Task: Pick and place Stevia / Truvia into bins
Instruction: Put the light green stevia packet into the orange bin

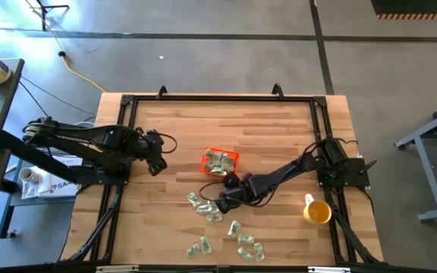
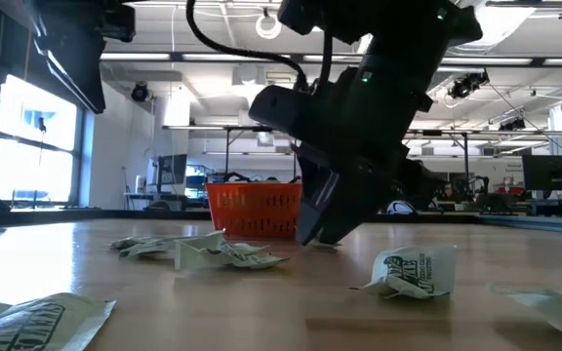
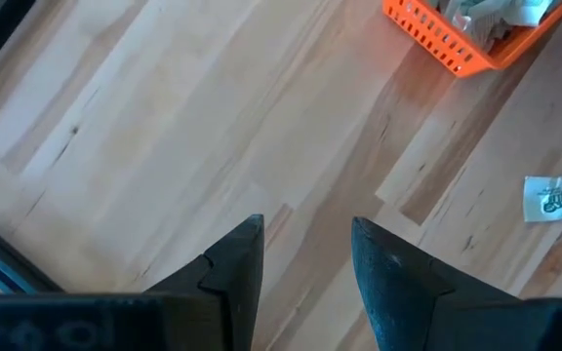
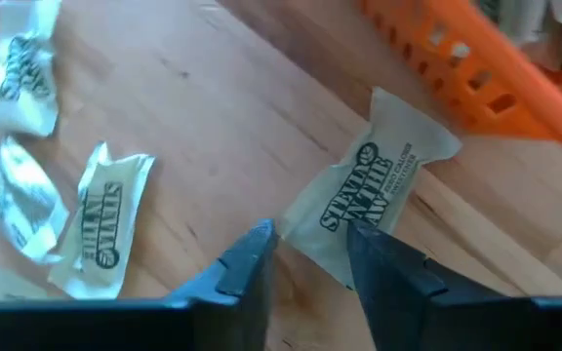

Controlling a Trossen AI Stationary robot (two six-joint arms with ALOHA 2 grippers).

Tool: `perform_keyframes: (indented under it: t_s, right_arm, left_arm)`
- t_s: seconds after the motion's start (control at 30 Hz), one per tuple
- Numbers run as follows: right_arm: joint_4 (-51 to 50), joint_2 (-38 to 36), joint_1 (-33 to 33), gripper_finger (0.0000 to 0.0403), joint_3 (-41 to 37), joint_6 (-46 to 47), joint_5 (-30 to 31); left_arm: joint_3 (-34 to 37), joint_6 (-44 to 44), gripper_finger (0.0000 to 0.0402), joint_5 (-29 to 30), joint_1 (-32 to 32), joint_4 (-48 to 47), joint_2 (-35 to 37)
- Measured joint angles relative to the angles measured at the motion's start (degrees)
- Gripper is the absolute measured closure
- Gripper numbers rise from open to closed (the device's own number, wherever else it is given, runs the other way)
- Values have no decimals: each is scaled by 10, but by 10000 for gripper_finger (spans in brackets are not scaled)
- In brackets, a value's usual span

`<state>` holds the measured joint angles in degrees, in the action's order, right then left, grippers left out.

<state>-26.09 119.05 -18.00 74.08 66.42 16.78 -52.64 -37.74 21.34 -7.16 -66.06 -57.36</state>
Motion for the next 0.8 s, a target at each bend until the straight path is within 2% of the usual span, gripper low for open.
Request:
perform_keyframes:
  t_s: [0.1,0.27,0.4,0.6,0.8]
  right_arm:
    - [-12,1,5,310,0,11,-19]
    - [-18,0,8,393,-2,68,-12]
    - [-11,-5,6,388,-3,116,-16]
    - [-40,-50,-15,398,-9,132,10]
    - [-84,-123,-8,400,-6,128,77]
  left_arm:
    - [0,1,213,0,0,0,0]
    - [0,4,213,17,0,0,0]
    - [0,4,213,22,0,6,0]
    - [0,8,213,23,0,27,0]
    - [0,21,213,24,0,58,0]
